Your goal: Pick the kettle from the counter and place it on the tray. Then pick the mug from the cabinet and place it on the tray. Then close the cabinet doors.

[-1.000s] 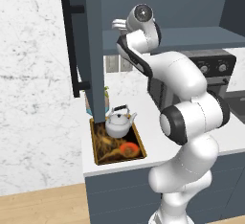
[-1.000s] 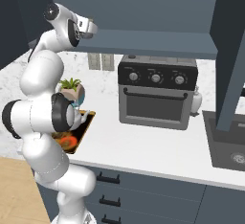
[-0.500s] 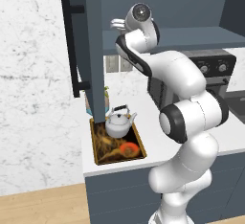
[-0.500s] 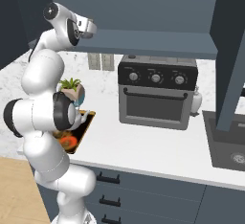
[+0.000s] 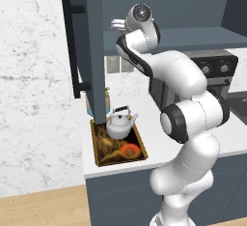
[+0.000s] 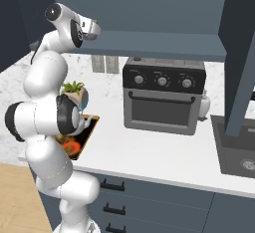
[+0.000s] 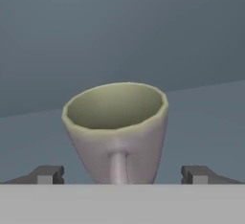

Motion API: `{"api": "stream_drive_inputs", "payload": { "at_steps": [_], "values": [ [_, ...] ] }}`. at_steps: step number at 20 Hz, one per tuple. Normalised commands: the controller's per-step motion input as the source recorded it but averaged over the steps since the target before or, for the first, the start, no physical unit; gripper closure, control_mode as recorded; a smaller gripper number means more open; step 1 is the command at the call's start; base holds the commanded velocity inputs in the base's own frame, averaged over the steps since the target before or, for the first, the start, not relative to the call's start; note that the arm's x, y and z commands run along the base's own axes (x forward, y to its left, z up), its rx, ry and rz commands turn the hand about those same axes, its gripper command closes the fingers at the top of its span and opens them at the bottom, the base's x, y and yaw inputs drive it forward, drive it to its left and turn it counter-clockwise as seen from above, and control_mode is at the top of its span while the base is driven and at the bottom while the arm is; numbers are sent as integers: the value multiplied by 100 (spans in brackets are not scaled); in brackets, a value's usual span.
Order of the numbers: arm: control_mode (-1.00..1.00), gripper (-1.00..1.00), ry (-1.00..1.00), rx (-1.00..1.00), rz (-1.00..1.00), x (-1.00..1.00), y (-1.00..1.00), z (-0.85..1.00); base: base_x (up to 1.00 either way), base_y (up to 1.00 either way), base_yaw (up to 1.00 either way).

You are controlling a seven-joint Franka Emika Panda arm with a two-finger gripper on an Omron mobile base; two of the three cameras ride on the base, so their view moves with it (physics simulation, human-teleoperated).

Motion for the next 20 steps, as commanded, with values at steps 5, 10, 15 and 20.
{"api": "stream_drive_inputs", "payload": {
  "at_steps": [5, 10, 15, 20],
  "values": [
    [-100, 100, 0, 0, -1, 1, 0, 0, 0, 0, 0],
    [-100, 100, 0, 0, -3, 0, 0, 0, 0, 0, 0],
    [-100, 100, 0, 0, -1, 0, 0, 0, 0, 0, 0],
    [-100, 100, 0, 1, 0, -31, -1, 3, 0, 0, 0]
  ]
}}
